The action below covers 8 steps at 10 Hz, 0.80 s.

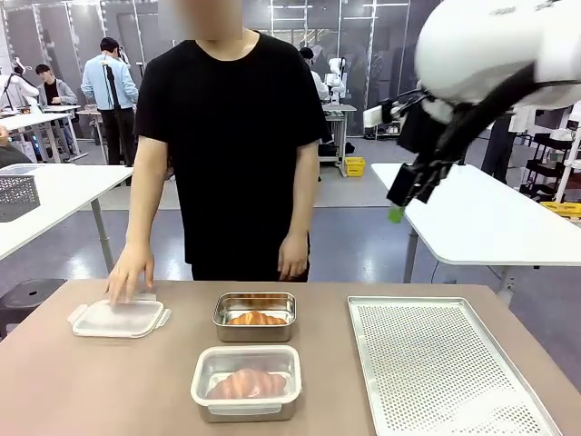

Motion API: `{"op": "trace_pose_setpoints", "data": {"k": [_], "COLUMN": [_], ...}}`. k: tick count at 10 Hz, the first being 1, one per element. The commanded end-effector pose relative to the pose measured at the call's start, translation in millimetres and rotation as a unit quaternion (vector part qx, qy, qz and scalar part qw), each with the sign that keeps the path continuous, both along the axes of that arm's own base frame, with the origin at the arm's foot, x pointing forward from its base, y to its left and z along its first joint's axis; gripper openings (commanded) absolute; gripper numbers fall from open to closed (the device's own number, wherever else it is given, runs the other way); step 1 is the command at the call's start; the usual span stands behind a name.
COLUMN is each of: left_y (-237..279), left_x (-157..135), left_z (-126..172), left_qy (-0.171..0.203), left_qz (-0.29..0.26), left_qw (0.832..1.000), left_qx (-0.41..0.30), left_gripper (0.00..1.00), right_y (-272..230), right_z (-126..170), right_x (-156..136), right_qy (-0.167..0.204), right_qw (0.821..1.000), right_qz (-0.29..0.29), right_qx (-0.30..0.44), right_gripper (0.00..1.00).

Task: Place the bread into the airtight container.
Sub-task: Pick up a Butter Roll and place it into an empty Airtight Container.

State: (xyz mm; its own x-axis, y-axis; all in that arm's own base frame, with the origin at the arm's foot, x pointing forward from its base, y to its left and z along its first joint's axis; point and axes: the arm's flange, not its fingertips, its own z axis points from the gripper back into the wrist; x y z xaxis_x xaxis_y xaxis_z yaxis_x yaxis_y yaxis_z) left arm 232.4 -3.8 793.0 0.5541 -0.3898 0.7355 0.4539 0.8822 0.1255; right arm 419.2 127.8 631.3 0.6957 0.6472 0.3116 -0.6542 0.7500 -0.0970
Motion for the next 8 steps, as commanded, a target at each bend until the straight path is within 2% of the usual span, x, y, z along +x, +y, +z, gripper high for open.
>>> {"op": "trace_pose_setpoints", "data": {"k": [1,4,5,6,8], "left_y": [-0.8,-0.8,-0.8,-0.8,-0.8], "left_x": [0.0,0.0,0.0,0.0,0.0], "left_z": [1.5,1.5,1.5,1.5,1.5], "left_qy": [-0.001,-0.001,-0.001,-0.001,-0.001], "left_qz": [0.0,0.0,0.0,0.0,0.0], "left_qw": [1.0,1.0,1.0,1.0,1.0], "left_qx": [0.002,0.002,0.002,0.002,0.002], "left_gripper": [1.0,1.0,1.0,1.0,1.0], "right_y": [-28.3,-68.6,-78.1,-84.6,-93.1], "right_z": [34.6,95.9,112.7,127.1,141.0], "right_x": [-33.8,-90.4,-110.8,-128.8,-143.9], "right_qy": [-0.003,-0.027,-0.05,-0.06,-0.066], "right_qw": [0.998,0.994,0.993,0.992,0.988], "right_qz": [-0.05,-0.107,-0.108,-0.105,-0.119], "right_qx": [-0.024,0.006,0.027,0.039,0.067], "right_gripper": [1.0,1.0,1.0,1.0,1.0]}}
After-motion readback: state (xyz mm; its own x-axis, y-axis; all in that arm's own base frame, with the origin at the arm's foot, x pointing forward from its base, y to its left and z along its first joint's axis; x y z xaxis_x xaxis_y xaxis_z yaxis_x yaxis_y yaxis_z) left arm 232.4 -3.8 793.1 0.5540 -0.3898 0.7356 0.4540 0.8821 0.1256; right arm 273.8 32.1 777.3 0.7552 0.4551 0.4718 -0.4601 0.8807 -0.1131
